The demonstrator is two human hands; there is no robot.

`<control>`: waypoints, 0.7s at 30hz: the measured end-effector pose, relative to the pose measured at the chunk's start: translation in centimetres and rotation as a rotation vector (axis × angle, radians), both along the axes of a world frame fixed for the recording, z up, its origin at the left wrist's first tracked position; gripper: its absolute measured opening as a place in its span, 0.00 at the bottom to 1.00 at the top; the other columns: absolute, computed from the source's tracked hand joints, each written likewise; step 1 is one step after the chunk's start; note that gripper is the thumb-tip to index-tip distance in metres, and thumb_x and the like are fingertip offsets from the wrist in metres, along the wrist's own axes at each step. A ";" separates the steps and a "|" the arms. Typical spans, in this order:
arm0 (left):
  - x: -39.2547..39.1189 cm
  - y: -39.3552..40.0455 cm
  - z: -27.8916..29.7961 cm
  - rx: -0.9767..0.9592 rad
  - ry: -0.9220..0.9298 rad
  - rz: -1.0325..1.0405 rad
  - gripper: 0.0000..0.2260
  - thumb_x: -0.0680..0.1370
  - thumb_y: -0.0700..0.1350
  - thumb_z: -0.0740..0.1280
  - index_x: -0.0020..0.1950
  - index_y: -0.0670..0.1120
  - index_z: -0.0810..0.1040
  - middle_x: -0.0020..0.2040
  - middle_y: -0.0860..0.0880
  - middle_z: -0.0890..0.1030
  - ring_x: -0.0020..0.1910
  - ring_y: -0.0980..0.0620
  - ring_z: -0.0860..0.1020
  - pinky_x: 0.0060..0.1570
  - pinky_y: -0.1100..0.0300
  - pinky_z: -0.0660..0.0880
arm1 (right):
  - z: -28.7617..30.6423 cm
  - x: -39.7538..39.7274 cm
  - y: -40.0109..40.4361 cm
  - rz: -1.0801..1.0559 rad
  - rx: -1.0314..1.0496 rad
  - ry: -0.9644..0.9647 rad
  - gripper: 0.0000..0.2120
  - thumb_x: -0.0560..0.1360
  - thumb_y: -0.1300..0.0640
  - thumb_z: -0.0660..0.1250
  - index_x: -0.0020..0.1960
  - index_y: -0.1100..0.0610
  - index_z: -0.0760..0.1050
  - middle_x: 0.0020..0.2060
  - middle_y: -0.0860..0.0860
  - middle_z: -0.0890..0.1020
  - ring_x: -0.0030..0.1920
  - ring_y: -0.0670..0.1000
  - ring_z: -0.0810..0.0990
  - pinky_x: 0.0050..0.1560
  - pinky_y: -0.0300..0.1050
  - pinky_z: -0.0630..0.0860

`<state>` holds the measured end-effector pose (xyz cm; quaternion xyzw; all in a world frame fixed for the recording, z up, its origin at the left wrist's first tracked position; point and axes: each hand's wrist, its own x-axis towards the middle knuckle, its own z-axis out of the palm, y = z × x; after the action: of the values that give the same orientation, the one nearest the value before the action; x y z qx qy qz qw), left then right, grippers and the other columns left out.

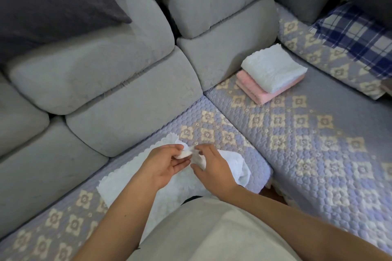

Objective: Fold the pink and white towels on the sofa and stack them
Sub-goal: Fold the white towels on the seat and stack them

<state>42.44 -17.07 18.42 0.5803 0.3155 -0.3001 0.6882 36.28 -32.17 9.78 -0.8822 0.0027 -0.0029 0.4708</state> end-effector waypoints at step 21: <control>0.1 0.3 1.0 0.008 -0.093 0.152 0.09 0.79 0.29 0.61 0.50 0.39 0.78 0.42 0.41 0.84 0.46 0.43 0.83 0.51 0.51 0.80 | -3.1 -2.2 -4.8 -0.157 -0.220 -0.078 0.07 0.75 0.64 0.69 0.49 0.57 0.84 0.38 0.49 0.79 0.38 0.47 0.75 0.42 0.30 0.70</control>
<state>42.51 -16.76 19.42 0.5709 0.3276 -0.2187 0.7204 34.06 -37.02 6.64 -0.9249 0.0529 -0.0741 0.3692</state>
